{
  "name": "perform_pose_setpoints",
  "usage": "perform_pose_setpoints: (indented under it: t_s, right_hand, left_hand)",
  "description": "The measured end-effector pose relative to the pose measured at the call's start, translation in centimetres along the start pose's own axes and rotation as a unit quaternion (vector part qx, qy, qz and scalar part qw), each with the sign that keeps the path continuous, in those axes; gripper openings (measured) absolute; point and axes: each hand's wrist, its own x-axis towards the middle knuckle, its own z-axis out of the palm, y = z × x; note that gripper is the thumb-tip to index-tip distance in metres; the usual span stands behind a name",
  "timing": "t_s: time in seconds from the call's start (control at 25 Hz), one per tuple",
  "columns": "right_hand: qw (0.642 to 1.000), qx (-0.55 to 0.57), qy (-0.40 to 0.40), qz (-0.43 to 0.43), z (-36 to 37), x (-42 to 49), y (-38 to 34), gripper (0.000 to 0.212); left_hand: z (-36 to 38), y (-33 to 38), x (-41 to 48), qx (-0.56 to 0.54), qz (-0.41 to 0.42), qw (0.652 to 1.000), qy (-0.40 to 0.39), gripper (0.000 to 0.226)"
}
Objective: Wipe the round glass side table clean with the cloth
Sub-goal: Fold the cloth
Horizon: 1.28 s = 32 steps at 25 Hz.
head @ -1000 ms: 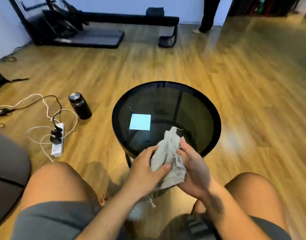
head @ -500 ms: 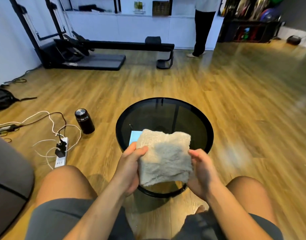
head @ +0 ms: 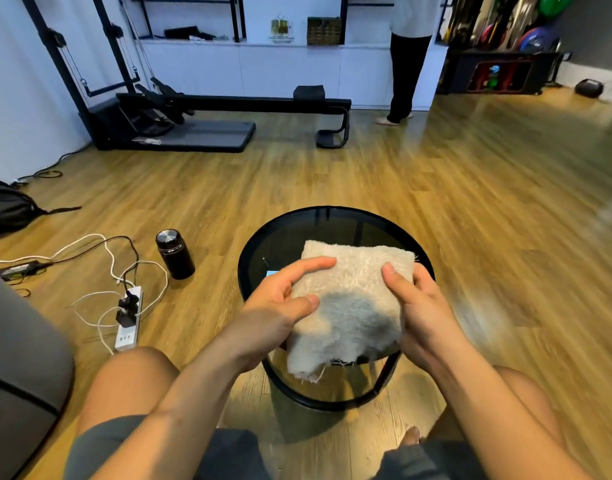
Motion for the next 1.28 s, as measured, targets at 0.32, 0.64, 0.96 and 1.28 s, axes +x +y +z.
perform_pose_setpoints:
  t_s: [0.32, 0.64, 0.96, 1.28]
  right_hand:
    - [0.914, 0.176, -0.227, 0.288, 0.0, -1.9, 3.1, 0.081]
    - [0.981, -0.073, -0.129, 0.127, 3.2, 1.5, 0.4, 0.041]
    - [0.842, -0.452, -0.289, -0.062, 15.4, 7.5, 2.1, 0.07]
    - [0.819, -0.489, -0.295, 0.053, 28.8, 17.5, 18.6, 0.021]
  left_hand:
    - [-0.4, 0.1, -0.3, -0.189, -0.011, 0.981, -0.039, 0.066]
    - [-6.1, 0.0, -0.1, 0.09, -0.044, 0.994, -0.036, 0.095]
    - [-17.3, -1.3, 2.7, 0.439, -0.02, 0.891, 0.113, 0.053]
    - [-33.1, -14.9, 1.2, 0.096, -0.18, 0.961, 0.185, 0.015]
